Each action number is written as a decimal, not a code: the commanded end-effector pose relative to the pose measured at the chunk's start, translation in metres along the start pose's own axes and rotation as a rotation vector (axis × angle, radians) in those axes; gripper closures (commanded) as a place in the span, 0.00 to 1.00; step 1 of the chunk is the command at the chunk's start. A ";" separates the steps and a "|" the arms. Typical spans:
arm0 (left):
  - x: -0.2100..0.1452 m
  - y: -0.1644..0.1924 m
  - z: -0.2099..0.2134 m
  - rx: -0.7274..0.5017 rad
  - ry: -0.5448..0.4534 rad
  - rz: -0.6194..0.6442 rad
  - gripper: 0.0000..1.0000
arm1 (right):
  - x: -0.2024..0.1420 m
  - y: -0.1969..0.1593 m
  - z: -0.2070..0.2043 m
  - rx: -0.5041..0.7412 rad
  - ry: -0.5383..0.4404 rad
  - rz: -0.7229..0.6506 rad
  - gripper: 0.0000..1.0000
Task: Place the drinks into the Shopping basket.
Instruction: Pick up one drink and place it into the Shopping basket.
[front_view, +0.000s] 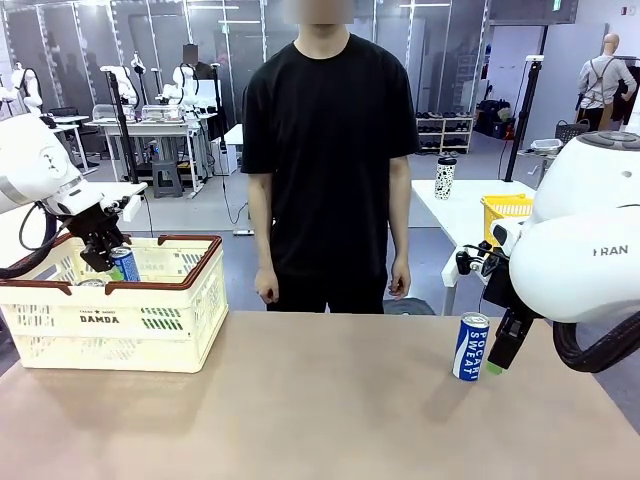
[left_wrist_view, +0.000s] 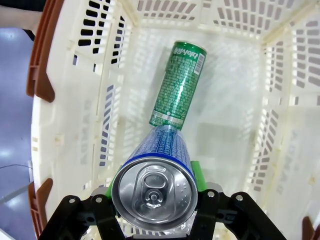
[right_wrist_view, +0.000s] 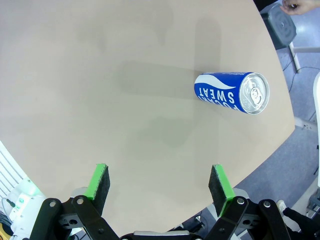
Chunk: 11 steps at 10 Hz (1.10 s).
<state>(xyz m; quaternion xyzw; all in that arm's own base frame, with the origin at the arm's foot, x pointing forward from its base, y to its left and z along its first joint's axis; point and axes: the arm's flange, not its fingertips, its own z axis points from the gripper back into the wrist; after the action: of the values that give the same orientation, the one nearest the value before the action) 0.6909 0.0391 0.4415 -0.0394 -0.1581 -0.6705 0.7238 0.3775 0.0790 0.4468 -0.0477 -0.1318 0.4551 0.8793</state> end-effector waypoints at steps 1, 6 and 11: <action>-0.004 0.004 -0.001 -0.030 0.002 -0.031 0.42 | 0.000 0.000 0.000 0.000 0.000 -0.002 0.00; -0.015 0.009 -0.030 -0.067 0.033 -0.011 0.42 | 0.000 0.000 0.000 0.000 0.000 -0.002 0.00; -0.015 0.009 -0.044 -0.108 0.062 -0.025 0.42 | 0.000 0.000 0.000 0.000 0.000 -0.002 0.00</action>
<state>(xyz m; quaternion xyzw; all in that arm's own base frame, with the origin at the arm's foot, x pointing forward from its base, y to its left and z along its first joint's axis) 0.6978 0.0418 0.3913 -0.0507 -0.1051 -0.6873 0.7169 0.3775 0.0790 0.4468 -0.0477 -0.1318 0.4551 0.8793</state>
